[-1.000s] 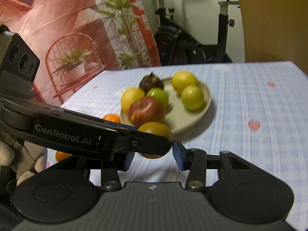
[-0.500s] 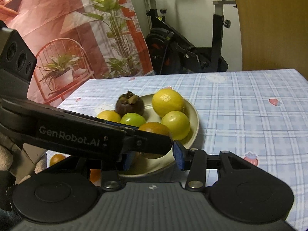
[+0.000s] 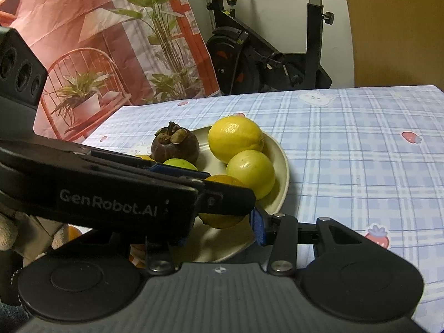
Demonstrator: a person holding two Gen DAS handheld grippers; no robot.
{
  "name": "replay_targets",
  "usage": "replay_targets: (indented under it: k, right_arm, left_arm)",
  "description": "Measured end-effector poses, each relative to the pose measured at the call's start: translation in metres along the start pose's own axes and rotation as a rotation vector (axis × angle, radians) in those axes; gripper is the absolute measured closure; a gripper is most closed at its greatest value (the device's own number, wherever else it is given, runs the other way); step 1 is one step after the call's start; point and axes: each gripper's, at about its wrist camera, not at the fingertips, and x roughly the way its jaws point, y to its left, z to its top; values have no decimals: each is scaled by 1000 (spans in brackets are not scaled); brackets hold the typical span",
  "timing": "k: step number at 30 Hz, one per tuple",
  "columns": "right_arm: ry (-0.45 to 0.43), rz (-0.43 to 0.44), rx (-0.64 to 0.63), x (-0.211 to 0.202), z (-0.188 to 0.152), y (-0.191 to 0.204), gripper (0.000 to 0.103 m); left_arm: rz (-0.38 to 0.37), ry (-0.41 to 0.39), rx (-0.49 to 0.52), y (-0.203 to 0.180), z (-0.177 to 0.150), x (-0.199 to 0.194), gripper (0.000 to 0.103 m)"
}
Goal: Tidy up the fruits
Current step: 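Lower the dark orange fruit onto the plate and open the left gripper, then move the open left gripper to the large orange fruit on the cloth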
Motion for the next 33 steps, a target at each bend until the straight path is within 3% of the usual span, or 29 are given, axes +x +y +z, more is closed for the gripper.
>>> replay_targets:
  k: [11, 16, 21, 23, 33]
  right_arm:
    - [18, -38, -10, 10, 0, 8, 56]
    - [1, -97, 1, 4, -3, 18, 53]
    - [-24, -127, 19, -15, -9, 29, 46]
    - [-30, -146, 21, -24, -13, 35, 30]
    - [-96, -157, 31, -72, -45, 67, 30]
  left_arm:
    - [-8, -21, -12, 3, -4, -13, 51]
    - [-4, -61, -14, 3, -11, -34, 50]
    - [13, -105, -41, 14, -23, -68, 49]
    - [26, -124, -58, 21, -28, -84, 49]
    - [142, -191, -86, 48, -74, -165, 49]
